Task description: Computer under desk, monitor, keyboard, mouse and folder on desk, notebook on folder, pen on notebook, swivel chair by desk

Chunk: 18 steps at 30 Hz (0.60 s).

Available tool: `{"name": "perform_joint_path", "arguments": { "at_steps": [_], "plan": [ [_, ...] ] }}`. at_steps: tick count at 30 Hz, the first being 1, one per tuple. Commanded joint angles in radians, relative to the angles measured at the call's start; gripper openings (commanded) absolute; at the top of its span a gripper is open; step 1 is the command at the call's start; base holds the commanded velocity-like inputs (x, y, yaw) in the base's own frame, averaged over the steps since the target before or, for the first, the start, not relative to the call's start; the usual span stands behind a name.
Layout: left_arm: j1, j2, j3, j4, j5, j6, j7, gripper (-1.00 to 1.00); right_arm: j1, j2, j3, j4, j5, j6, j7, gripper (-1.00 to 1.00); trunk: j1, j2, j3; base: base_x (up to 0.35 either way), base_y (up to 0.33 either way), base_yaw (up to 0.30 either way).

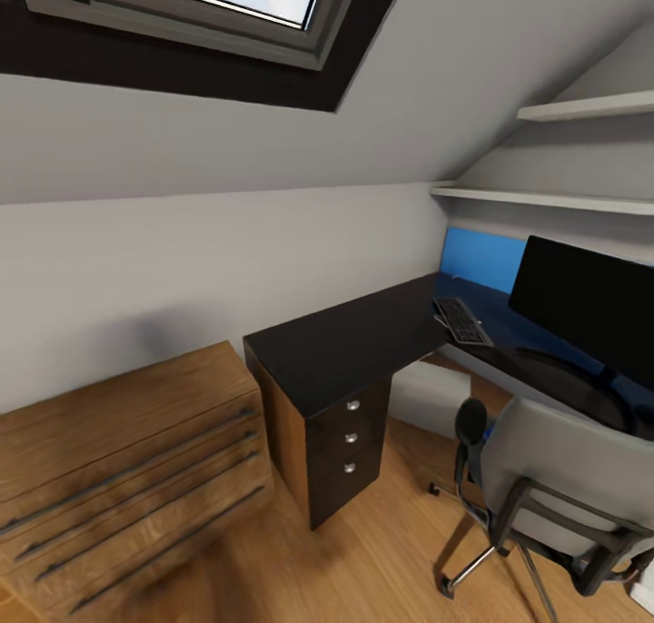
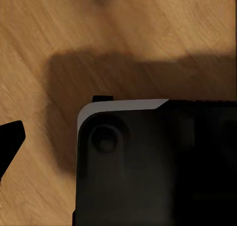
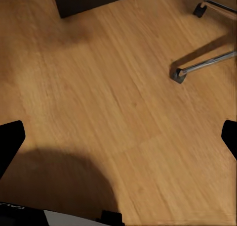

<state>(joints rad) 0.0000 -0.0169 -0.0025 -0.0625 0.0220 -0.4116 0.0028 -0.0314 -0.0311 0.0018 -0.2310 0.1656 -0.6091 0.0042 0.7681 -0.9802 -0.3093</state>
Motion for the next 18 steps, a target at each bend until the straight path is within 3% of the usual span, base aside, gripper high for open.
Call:
{"name": "perform_joint_path", "arguments": {
  "at_steps": [1,18],
  "plan": [
    [0.0,0.0,-0.001,0.0,0.002,-0.003,0.0,1.0,-0.001,-0.001,0.0,0.001,0.003,-0.003,0.0,1.0,0.0,-0.001,-0.001,0.0,0.0,-0.3],
    [0.0,-0.001,-0.001,0.0,0.002,-0.003,0.0,1.0,-0.001,-0.003,0.0,-0.001,0.003,-0.003,0.0,1.0,0.0,-0.001,-0.001,0.0,0.0,-0.3]
  ]
}}
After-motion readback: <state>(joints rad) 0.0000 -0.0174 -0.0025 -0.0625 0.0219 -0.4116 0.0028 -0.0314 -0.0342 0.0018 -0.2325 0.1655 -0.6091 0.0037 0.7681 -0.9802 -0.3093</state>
